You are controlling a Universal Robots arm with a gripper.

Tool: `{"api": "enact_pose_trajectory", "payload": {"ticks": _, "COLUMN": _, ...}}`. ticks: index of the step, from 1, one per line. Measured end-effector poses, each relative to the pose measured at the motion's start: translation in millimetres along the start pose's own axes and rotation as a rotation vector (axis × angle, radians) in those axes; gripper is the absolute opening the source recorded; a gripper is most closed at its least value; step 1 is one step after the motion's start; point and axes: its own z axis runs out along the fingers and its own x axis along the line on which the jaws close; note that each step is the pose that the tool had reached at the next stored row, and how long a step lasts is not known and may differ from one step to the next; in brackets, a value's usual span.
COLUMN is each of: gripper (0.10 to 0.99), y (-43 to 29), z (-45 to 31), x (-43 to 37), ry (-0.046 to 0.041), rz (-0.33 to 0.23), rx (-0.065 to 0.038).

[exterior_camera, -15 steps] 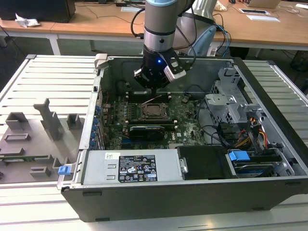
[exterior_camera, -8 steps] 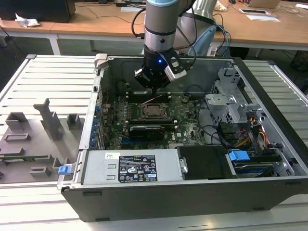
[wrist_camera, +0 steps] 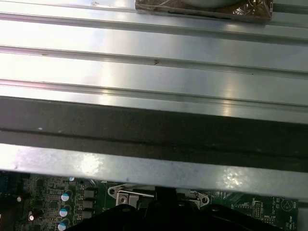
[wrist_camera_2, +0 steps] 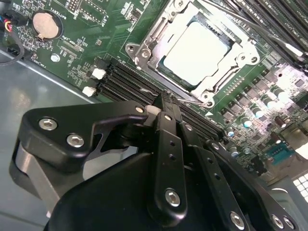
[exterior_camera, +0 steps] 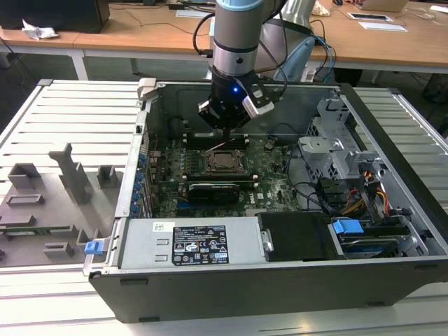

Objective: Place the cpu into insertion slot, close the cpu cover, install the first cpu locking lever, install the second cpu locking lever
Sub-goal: 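Install the first cpu locking lever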

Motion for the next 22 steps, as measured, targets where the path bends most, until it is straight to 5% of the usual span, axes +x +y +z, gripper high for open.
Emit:
{"api": "enact_pose_trajectory", "payload": {"ticks": 11, "gripper": 0.106, "y": 2.6, "z": 4.4, "x": -4.4, "ry": 0.0001, "rz": -0.001, "rx": 0.0}}
{"api": "enact_pose_trajectory", "payload": {"ticks": 15, "gripper": 0.106, "y": 2.2, "z": 9.0, "x": -6.5, "ry": 0.0011, "rz": -0.001, "rx": 0.012}}
{"api": "enact_pose_trajectory", "payload": {"ticks": 22, "gripper": 0.106, "y": 1.7, "z": 13.9, "x": -10.6, "ry": 0.0015, "rz": 0.0, "rx": 0.017}}
